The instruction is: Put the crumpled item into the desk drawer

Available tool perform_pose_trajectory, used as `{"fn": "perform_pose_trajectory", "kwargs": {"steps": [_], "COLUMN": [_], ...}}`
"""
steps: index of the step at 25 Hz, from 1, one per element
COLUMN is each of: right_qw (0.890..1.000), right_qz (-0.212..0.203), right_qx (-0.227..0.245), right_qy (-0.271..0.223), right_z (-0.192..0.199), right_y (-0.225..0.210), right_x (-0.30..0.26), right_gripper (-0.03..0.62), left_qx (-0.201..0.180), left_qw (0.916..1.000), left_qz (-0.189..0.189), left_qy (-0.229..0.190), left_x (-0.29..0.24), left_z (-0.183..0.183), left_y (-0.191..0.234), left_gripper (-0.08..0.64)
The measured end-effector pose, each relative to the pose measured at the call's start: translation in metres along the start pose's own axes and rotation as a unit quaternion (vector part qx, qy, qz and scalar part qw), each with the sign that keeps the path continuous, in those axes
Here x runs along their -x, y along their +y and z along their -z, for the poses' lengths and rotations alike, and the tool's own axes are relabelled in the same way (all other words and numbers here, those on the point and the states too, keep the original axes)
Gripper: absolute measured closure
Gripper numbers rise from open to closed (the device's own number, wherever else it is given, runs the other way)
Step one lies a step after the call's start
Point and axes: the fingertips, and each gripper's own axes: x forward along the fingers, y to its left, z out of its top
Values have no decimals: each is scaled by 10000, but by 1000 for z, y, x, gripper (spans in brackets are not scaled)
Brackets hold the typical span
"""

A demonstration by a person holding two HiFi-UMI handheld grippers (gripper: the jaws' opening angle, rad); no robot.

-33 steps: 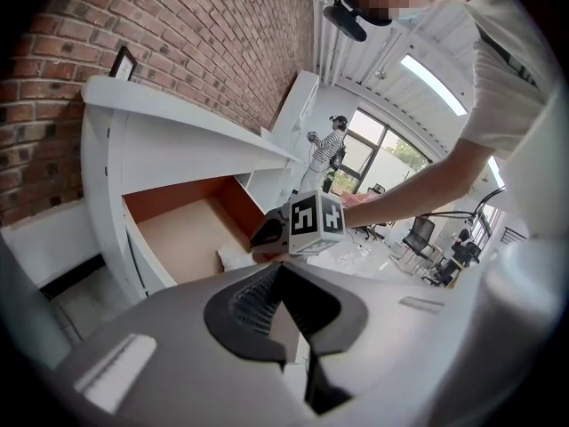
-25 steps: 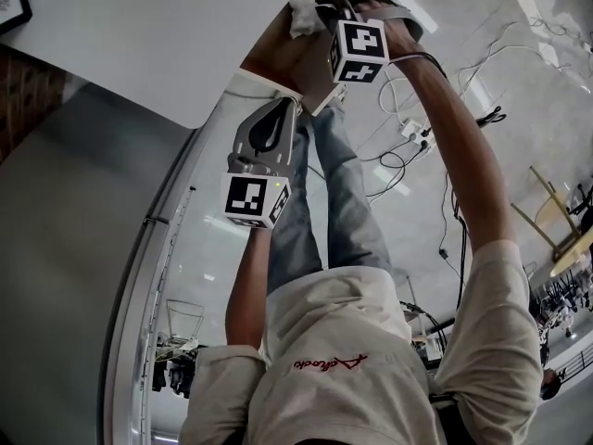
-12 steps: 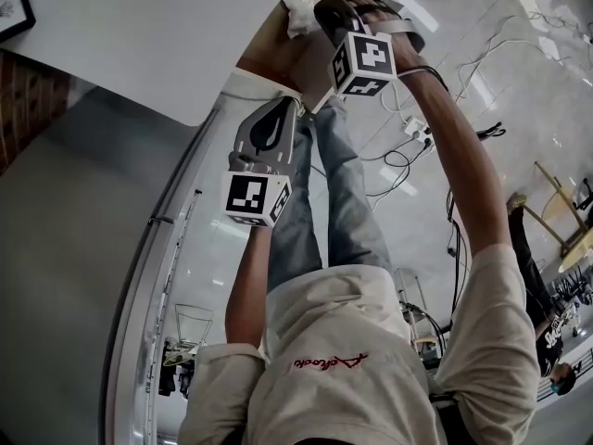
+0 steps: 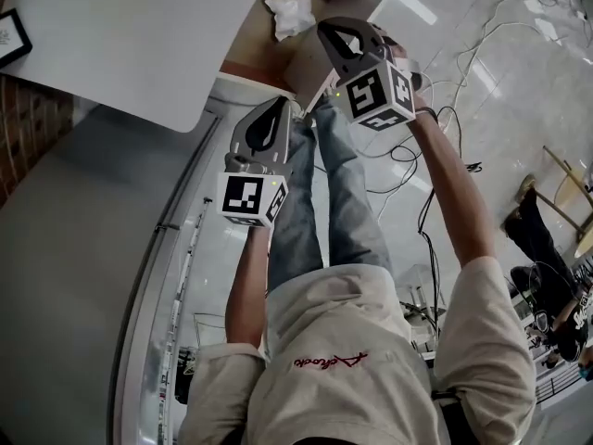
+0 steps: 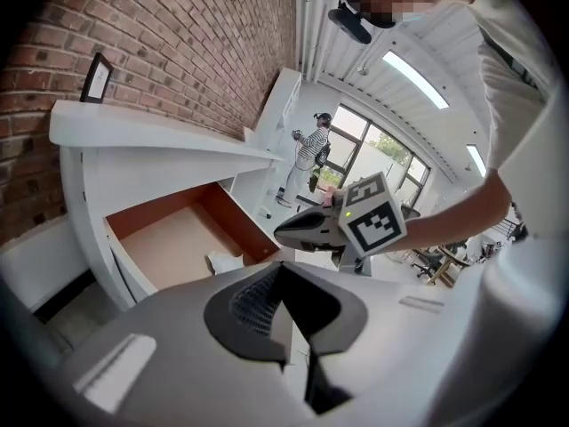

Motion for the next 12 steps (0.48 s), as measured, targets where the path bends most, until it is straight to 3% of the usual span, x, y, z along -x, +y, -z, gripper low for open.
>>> {"fn": "perform_pose_trajectory", "kwargs": {"steps": [3, 6, 12], "right_qw": [9927, 9781, 9566], "right_qz": [205, 438, 916], "right_qx": [-1141, -1932, -2568], "right_qy": [-338, -644, -1025], "right_z": [0, -1, -10], "right_y": [1, 6, 19], "right_x": [21, 41, 80], "right_gripper": [580, 580, 580], "left_qx": [-27, -53, -147], "left_qw": [10000, 9999, 9998], "left_qz": [41, 90, 139], "left_qy": [18, 45, 24], "left_x": [1, 2, 6], "left_z": [0, 2, -7], "left_y": [-2, -6, -11], "left_gripper": [551, 551, 551]}}
